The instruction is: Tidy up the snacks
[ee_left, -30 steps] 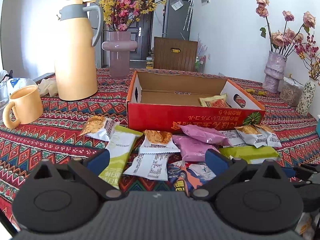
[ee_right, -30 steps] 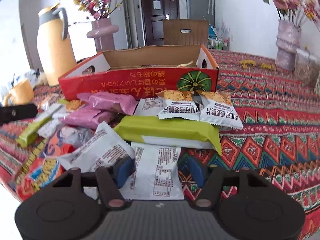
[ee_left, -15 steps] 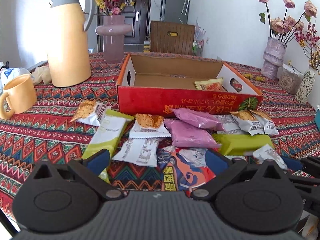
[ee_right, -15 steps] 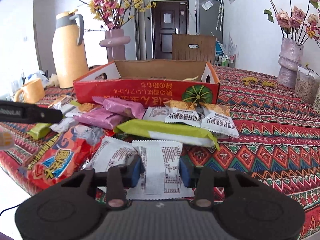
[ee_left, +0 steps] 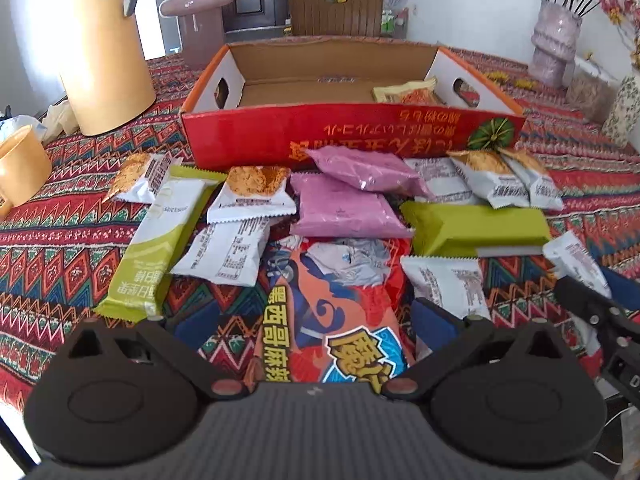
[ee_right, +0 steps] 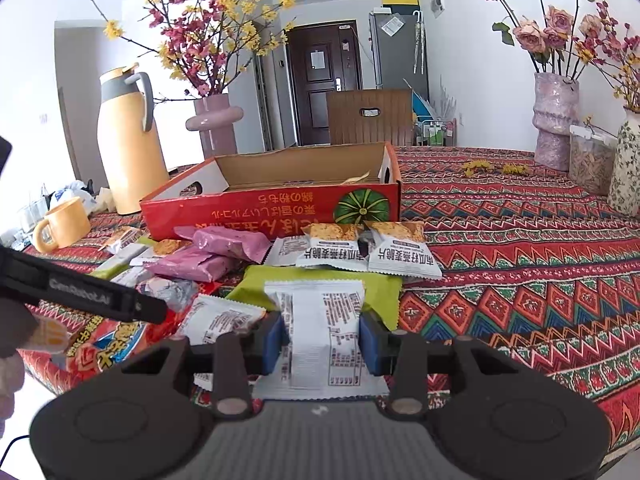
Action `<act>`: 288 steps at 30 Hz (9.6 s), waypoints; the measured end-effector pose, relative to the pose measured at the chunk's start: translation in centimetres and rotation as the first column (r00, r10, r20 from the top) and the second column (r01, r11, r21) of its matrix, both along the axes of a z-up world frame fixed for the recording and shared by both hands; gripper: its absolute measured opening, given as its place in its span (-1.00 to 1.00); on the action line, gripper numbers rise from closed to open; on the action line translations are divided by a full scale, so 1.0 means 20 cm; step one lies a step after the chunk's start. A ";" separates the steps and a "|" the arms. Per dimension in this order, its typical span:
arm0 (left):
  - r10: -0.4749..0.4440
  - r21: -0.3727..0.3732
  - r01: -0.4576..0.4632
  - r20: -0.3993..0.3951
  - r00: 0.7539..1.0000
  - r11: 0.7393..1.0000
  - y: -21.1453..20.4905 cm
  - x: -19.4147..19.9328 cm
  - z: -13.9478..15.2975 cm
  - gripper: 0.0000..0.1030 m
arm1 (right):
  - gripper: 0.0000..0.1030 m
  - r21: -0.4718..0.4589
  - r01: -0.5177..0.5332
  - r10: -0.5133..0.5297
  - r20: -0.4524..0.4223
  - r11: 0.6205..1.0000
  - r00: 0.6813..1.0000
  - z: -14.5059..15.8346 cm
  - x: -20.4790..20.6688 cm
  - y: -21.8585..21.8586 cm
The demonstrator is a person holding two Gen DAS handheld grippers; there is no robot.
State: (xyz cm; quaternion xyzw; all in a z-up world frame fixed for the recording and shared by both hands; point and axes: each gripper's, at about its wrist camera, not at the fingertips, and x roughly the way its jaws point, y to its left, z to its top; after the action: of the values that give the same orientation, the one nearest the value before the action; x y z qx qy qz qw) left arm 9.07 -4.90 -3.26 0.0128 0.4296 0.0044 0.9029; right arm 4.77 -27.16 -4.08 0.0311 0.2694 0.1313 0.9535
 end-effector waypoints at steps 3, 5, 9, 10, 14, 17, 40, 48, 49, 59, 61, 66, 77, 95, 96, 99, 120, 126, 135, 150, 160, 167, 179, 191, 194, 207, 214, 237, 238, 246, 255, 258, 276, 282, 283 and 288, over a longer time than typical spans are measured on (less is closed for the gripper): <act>0.020 0.011 -0.019 -0.039 0.999 1.000 0.00 0.02 -0.03 1.00 | -0.23 0.012 0.000 0.000 -0.001 1.000 1.000 -0.01 -0.01 -0.01; 0.027 0.013 -0.027 -0.058 0.998 1.000 0.00 0.03 -0.05 0.99 | -0.23 0.017 -0.001 0.001 -0.004 1.000 1.000 -0.01 -0.01 -0.02; 0.021 -0.002 -0.022 -0.082 0.996 1.000 0.00 0.04 -0.07 0.85 | -0.23 0.023 -0.003 0.003 -0.007 1.000 1.000 -0.02 -0.01 -0.02; 0.014 -0.001 -0.014 -0.080 0.997 1.000 0.00 0.04 -0.07 0.78 | -0.23 0.024 -0.003 0.004 -0.007 1.000 1.000 -0.02 -0.01 -0.02; -0.018 -0.010 0.017 -0.070 0.997 1.000 -0.02 0.02 -0.04 0.33 | -0.23 0.023 -0.006 0.006 -0.008 1.000 1.000 -0.01 -0.01 -0.01; -0.017 -0.025 0.016 -0.056 0.998 1.000 -0.01 0.01 -0.03 0.18 | -0.23 0.022 -0.011 0.012 -0.007 1.000 1.000 -0.01 -0.02 0.00; -0.042 -0.068 0.050 0.120 0.992 0.996 0.13 -0.16 0.17 0.18 | -0.22 -0.005 -0.015 0.015 0.017 1.000 1.000 0.05 -0.01 0.07; -0.027 -0.078 0.040 0.171 0.985 0.996 0.17 -0.13 0.25 0.18 | -0.22 -0.016 -0.014 0.015 0.032 1.000 0.999 0.08 0.02 0.09; -0.025 -0.078 0.040 0.179 0.984 0.996 0.17 -0.12 0.26 0.18 | -0.22 -0.018 -0.014 0.015 0.037 1.000 0.999 0.09 0.03 0.09; -0.006 -0.079 0.026 0.247 0.969 0.997 0.19 0.06 0.36 0.18 | -0.21 -0.045 -0.017 0.021 0.098 0.999 0.995 0.21 0.22 0.13; -0.003 -0.081 0.024 0.258 0.966 0.996 0.19 0.11 0.38 0.18 | -0.21 -0.046 -0.016 0.020 0.106 0.999 0.994 0.23 0.27 0.14; 0.010 -0.092 0.017 0.284 0.959 0.996 0.20 0.23 0.41 0.18 | -0.21 -0.044 -0.015 0.020 0.116 0.999 0.993 0.27 0.42 0.16; 0.049 -0.117 -0.013 0.310 0.950 0.993 0.21 0.54 0.42 0.18 | -0.21 -0.031 -0.009 0.012 0.105 0.999 0.994 0.31 0.77 0.23; 0.108 -0.163 -0.062 0.291 0.951 0.985 0.26 0.87 0.22 0.19 | -0.17 0.025 0.047 -0.048 0.033 0.999 0.998 0.17 1.20 0.25; 0.110 -0.167 -0.063 0.286 0.952 0.984 0.26 0.88 0.21 0.19 | -0.17 0.028 0.049 -0.050 0.031 0.998 0.998 0.16 1.20 0.25; 0.108 -0.173 -0.060 0.285 0.953 0.983 0.27 0.88 0.19 0.19 | -0.17 0.030 0.043 -0.044 0.036 0.999 0.998 0.15 1.20 0.25; 0.152 -0.186 -0.087 0.374 0.915 0.979 0.29 0.78 0.26 1.00 | 1.00 0.089 0.063 -0.069 0.073 0.994 0.995 0.17 1.15 0.19; 0.147 -0.182 -0.080 0.391 0.909 0.980 0.28 0.72 0.32 1.00 | 1.00 0.078 0.060 -0.067 0.087 0.995 0.994 0.23 1.12 0.19; 0.132 -0.159 -0.073 0.400 0.907 0.985 0.32 0.55 0.39 1.00 | 1.00 0.034 0.030 -0.034 0.116 0.999 0.993 0.33 0.92 0.23; 0.110 -0.095 -0.083 0.327 0.939 0.992 0.47 0.19 0.30 1.00 | 1.00 -0.026 -0.032 0.032 0.008 0.999 0.999 0.22 0.49 0.33; 0.110 -0.073 -0.094 0.268 0.957 0.993 0.53 -0.01 0.20 1.00 | 0.96 -0.068 -0.087 0.080 -0.090 0.994 0.993 0.08 0.30 0.40; 0.116 -0.062 -0.104 0.236 0.965 0.993 0.57 -0.10 0.16 1.00 | 0.75 -0.103 -0.115 0.099 -0.150 0.988 0.984 -0.02 0.19 0.45; 0.127 -0.060 -0.117 0.230 0.965 0.991 0.61 -0.16 0.16 1.00 | -0.21 -0.121 -0.093 0.076 -0.138 0.988 0.987 -0.05 0.11 0.43; 0.175 -0.012 -0.177 0.234 0.956 0.984 0.74 0.04 0.17 1.00 | -0.23 -0.101 -0.045 0.044 -0.014 0.994 0.999 0.08 0.08 0.31; 0.179 0.010 -0.187 0.230 0.957 0.982 0.76 0.12 0.17 1.00 | -0.23 -0.096 -0.009 0.010 0.013 0.995 1.000 0.10 0.11 0.26; 0.170 0.028 -0.175 0.127 0.977 0.984 0.83 0.48 0.06 1.00 | -0.22 -0.076 0.131 -0.126 0.065 0.988 0.990 0.16 0.26 0.07; 0.181 0.005 -0.182 0.084 0.980 0.983 0.87 0.60 -0.01 0.98 | -0.22 -0.069 0.162 -0.158 0.056 0.984 0.986 0.15 0.32 0.03; 0.104 -0.077 -0.098 0.087 0.991 0.992 0.91 0.58 -0.06 -0.13 | -0.22 -0.067 0.169 -0.167 0.035 0.983 0.985 0.13 0.39 0.03; 0.103 -0.072 -0.097 0.093 0.990 0.993 0.90 0.56 -0.06 -0.17 | -0.22 -0.067 0.168 -0.166 0.035 0.983 0.985 0.13 0.39 0.04; 0.102 -0.053 -0.096 0.129 0.986 0.994 0.88 0.51 0.00 -0.30 | -0.21 -0.060 0.159 -0.157 0.039 0.985 0.987 0.13 0.39 0.04; 0.095 -0.042 -0.089 0.187 0.978 0.995 0.85 0.44 0.11 -0.32 | -0.21 -0.054 0.149 -0.147 0.053 0.987 0.988 0.15 0.38 0.04; 0.087 -0.040 -0.080 0.210 0.974 0.996 0.83 0.42 0.16 -0.32 | -0.21 -0.053 0.143 -0.140 0.058 0.988 0.988 0.16 0.39 0.04; 0.030 -0.038 -0.018 0.333 0.943 0.999 0.56 0.45 0.41 -0.32 | -0.21 -0.048 0.069 -0.061 0.140 0.996 0.988 0.32 0.60 0.11; 0.023 -0.042 -0.009 0.339 0.941 0.999 0.44 0.54 0.45 -0.32 | -0.21 -0.055 0.042 -0.034 0.144 0.998 0.989 0.36 0.76 0.16; 0.022 -0.040 -0.009 0.338 0.941 0.999 0.42 0.56 0.45 -0.32 | -0.21 -0.053 0.038 -0.030 0.141 0.998 0.990 0.36 0.79 0.16; 0.022 -0.019 -0.017 0.327 0.945 1.000 0.33 0.65 0.44 -0.32 | -0.21 -0.058 0.017 -0.010 0.123 0.998 0.992 0.34 0.93 0.21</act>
State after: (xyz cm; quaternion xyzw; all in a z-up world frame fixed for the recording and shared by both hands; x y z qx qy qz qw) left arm 22.09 1.62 5.60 0.0003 0.2741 0.0120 0.9616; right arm 23.35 -23.00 2.73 -0.0034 0.2139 0.1185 0.9696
